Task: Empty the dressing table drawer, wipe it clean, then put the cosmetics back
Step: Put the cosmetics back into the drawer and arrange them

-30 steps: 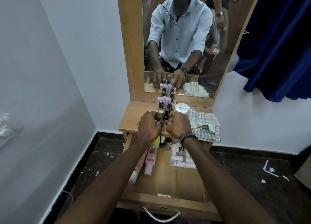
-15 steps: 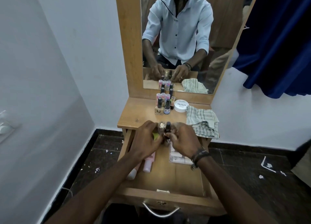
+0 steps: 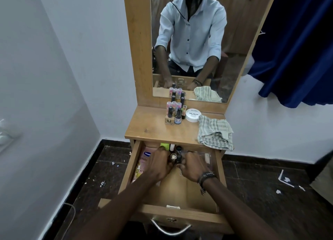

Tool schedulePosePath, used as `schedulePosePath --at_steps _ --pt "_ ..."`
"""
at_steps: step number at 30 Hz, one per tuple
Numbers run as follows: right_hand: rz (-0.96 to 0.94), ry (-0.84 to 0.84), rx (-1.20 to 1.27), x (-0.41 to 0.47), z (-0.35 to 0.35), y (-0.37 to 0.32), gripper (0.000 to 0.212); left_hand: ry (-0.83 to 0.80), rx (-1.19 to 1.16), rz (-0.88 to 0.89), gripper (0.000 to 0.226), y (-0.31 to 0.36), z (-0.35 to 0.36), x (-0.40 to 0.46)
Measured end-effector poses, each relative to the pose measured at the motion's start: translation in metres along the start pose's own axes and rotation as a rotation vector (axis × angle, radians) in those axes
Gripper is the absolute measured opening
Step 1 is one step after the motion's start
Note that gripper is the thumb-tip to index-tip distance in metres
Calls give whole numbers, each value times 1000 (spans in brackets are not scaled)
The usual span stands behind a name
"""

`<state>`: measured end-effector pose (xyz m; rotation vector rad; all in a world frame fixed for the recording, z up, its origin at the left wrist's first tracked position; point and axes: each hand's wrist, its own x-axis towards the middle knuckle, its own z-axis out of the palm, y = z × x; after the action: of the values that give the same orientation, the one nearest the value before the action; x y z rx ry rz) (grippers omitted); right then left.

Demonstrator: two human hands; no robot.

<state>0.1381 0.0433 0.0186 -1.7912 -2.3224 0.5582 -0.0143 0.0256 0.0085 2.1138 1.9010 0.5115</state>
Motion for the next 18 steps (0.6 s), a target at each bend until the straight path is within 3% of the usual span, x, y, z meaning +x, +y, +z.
schedulePosePath --at_steps 9,18 --pt "89 53 -17 1 7 -11 18 16 57 -156 14 -6 16 4" --pt "116 112 -11 -2 11 -12 22 16 94 -220 12 -4 17 2"
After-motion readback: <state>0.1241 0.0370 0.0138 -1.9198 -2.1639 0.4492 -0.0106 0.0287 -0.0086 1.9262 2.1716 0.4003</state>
